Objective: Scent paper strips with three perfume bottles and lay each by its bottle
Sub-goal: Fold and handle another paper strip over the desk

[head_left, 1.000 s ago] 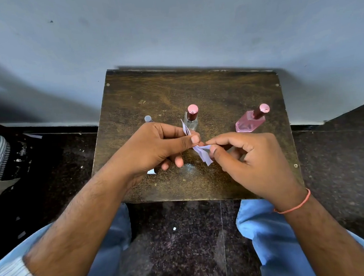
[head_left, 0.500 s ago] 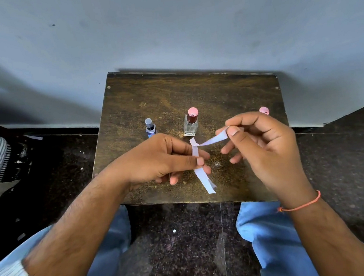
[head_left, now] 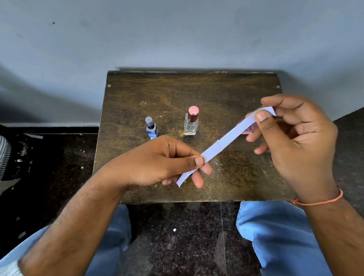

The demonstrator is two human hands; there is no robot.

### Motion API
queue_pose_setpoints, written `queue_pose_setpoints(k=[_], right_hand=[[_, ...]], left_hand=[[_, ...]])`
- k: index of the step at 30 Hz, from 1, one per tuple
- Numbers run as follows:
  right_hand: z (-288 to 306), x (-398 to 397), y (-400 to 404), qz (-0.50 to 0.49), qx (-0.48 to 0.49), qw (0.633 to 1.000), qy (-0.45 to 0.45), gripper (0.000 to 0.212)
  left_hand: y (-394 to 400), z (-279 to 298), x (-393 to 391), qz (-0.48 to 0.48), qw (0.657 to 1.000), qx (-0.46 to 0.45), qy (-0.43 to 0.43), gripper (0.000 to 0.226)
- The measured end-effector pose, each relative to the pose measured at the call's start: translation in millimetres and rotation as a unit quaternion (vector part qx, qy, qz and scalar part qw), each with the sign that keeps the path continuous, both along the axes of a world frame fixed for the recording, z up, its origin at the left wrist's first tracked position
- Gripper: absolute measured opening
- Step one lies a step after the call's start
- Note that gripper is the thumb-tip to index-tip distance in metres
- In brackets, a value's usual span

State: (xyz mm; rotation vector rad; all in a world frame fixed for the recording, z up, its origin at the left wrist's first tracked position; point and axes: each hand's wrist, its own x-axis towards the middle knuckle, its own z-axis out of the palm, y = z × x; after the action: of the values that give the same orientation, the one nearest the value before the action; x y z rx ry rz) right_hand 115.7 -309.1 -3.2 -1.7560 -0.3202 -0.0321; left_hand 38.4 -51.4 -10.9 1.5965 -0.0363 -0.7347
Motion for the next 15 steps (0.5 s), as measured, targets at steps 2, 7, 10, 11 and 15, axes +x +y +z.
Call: queue_pose_setpoints(k=[2,7,10,11,15], right_hand=[[1.1,-0.8,-0.5,-0.002,0.005,1.0,-0.009,0.017],[5.9,-5.7,2.2,0.004,0.013,0.999,-0.033,0.015],[10.1,2.5,-5.0,-0.056,0.052,0.997,-0.028,0.014],[12.2,6.6,-10.2,-0.076,0.057,0.995,-0.031,0.013],[14.4,2.2,-14.9,-0.069,0.015,0.996,-0.059,0.017]], left_hand=[[1.3,1.4,0.1,-0.004,1.0,-0.008,0.0,0.026],[5.0,6.2,-1.1,-0.028,0.998,-0.057,-0.01,0.025],[10.1,5.7,-3.3,-0.073,0.996,-0.044,-0.003,0.024],[11.2,4.4,-4.7,-0.076,0.996,-0.039,0.003,0.024],[9.4,-0.3,-9.3,-0.004,0.997,-0.076,-0.009,0.024]])
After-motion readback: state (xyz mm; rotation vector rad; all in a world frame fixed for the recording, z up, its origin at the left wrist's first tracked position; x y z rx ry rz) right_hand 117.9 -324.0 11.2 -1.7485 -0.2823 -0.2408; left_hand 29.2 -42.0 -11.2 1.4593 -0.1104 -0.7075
